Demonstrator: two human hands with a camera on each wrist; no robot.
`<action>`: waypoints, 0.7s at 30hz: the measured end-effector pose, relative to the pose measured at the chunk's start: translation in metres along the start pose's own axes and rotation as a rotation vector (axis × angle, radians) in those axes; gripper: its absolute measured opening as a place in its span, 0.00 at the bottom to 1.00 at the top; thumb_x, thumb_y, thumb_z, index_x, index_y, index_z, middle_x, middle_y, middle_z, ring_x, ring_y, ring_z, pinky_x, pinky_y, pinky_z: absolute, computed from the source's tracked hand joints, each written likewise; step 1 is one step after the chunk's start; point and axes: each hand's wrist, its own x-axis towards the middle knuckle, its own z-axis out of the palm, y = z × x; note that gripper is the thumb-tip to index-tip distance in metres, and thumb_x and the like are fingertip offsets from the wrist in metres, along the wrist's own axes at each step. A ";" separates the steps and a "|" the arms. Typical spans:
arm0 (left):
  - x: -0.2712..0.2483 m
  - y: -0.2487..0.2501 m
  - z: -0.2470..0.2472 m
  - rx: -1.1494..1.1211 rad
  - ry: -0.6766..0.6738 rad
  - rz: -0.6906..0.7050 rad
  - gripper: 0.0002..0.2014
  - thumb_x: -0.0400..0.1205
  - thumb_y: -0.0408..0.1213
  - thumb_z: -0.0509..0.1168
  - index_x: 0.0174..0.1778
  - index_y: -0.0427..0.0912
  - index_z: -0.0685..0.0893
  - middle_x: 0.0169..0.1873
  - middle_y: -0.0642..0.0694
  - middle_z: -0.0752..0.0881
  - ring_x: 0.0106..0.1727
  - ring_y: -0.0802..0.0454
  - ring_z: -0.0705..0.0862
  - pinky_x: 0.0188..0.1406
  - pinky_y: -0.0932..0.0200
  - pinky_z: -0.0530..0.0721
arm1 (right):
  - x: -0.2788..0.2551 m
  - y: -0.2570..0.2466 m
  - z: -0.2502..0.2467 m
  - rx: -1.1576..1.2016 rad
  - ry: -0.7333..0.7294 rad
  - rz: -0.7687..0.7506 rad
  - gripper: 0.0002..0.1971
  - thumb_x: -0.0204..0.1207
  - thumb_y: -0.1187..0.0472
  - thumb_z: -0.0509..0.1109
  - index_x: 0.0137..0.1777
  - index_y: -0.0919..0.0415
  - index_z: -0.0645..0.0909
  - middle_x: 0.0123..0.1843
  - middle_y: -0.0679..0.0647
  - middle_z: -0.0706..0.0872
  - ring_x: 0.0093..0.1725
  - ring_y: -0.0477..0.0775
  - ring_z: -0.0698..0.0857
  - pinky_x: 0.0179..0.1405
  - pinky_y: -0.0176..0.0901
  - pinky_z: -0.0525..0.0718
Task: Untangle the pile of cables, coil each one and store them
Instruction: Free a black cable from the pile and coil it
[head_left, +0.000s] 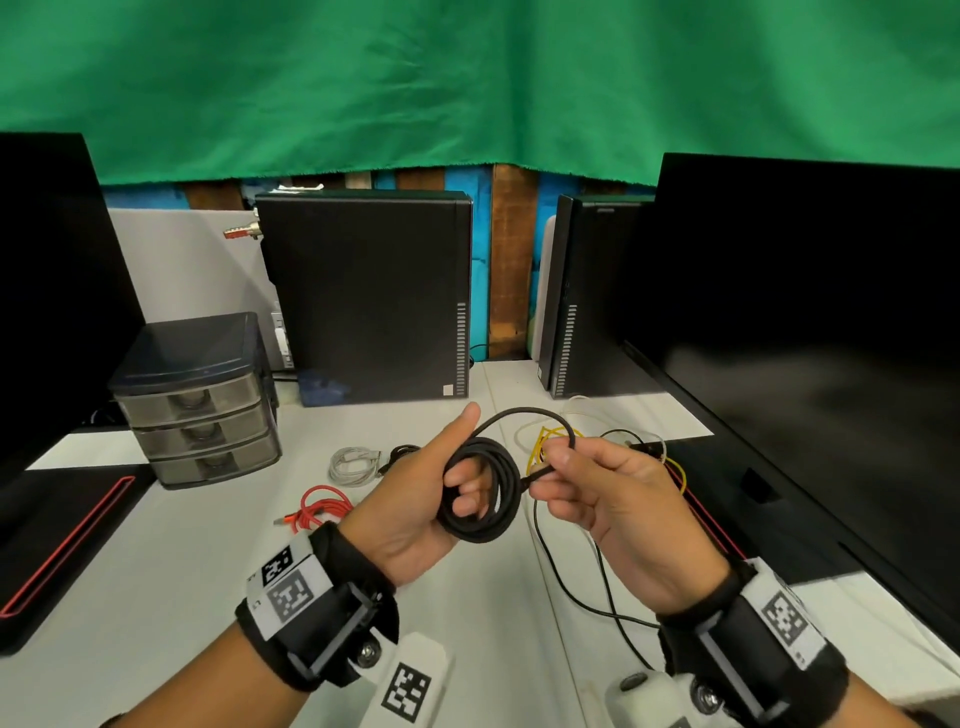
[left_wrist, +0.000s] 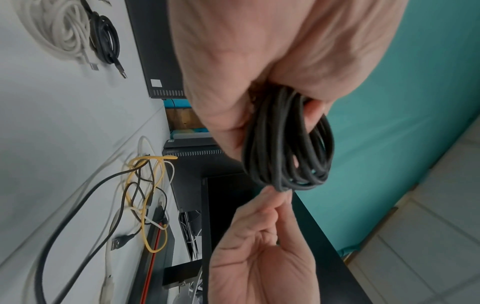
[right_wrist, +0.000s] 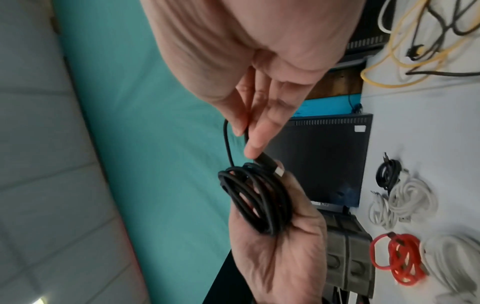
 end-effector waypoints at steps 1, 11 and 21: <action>-0.001 -0.001 0.002 0.009 -0.007 0.006 0.30 0.75 0.60 0.64 0.16 0.45 0.63 0.20 0.47 0.68 0.22 0.55 0.68 0.32 0.61 0.69 | 0.001 0.001 0.000 0.025 0.000 0.018 0.11 0.65 0.62 0.75 0.47 0.66 0.87 0.35 0.60 0.90 0.33 0.51 0.91 0.29 0.33 0.86; -0.004 -0.014 0.009 0.095 -0.040 0.094 0.32 0.70 0.73 0.58 0.17 0.47 0.66 0.30 0.37 0.69 0.39 0.40 0.70 0.47 0.52 0.75 | 0.000 0.026 0.002 0.102 -0.115 0.262 0.13 0.70 0.66 0.73 0.54 0.70 0.83 0.39 0.60 0.87 0.27 0.45 0.84 0.19 0.31 0.76; 0.002 -0.005 0.001 0.103 -0.164 0.079 0.36 0.77 0.64 0.59 0.51 0.28 0.89 0.62 0.38 0.89 0.65 0.47 0.88 0.70 0.47 0.82 | -0.006 0.033 0.005 0.165 -0.284 0.329 0.29 0.88 0.44 0.56 0.74 0.68 0.79 0.70 0.65 0.84 0.63 0.55 0.81 0.47 0.46 0.81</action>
